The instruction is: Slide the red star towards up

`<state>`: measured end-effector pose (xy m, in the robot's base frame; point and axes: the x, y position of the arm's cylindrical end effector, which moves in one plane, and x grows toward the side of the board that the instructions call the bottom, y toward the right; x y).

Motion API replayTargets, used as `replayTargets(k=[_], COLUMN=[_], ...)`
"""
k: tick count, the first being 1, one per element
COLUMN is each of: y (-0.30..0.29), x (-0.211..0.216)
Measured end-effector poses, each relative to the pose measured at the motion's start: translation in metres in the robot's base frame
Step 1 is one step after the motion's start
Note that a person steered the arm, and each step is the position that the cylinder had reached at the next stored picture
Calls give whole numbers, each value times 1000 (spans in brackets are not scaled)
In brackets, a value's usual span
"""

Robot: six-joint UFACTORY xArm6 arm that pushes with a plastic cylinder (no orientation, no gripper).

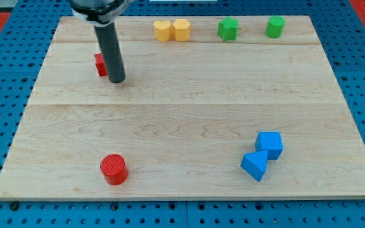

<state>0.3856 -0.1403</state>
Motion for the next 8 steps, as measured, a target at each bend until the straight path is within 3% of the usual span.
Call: replayTargets(k=[1,2,3,4,5,8], y=[-49,-44,-22,-63,-48,15], x=[-17,-50,-49,6,13,-25])
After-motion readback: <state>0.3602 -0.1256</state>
